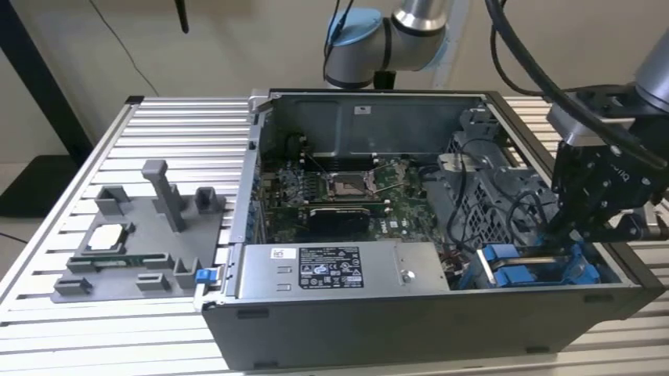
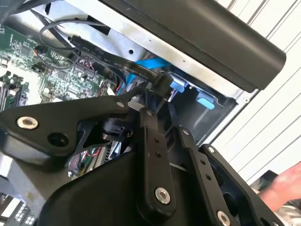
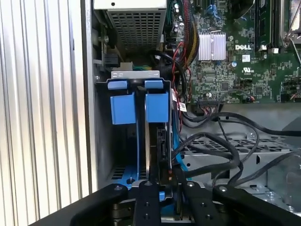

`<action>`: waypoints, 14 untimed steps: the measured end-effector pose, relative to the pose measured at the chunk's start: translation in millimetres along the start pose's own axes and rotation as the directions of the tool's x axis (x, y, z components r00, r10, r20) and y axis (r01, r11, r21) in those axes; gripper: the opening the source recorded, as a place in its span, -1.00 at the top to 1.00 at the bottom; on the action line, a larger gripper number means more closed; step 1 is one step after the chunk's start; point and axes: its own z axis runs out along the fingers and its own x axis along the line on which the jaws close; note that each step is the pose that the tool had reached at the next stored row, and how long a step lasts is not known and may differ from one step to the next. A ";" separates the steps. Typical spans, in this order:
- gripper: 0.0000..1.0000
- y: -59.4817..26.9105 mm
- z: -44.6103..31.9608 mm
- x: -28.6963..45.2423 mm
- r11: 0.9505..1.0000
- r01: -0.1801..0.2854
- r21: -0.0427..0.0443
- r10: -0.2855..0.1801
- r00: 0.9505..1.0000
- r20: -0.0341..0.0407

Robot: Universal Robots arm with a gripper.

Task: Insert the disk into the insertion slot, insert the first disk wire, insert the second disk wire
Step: 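Insert the first disk wire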

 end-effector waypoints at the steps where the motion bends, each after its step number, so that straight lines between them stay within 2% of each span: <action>1: -1.00 0.0 -3.6 -0.1 1.000 0.000 0.000 0.000 1.000 0.000; 6: -1.00 0.3 -17.2 -0.5 1.000 0.000 0.000 0.000 1.000 0.000; 14: -1.00 -1.7 -18.4 -0.6 1.000 0.000 -0.001 0.000 1.000 -0.001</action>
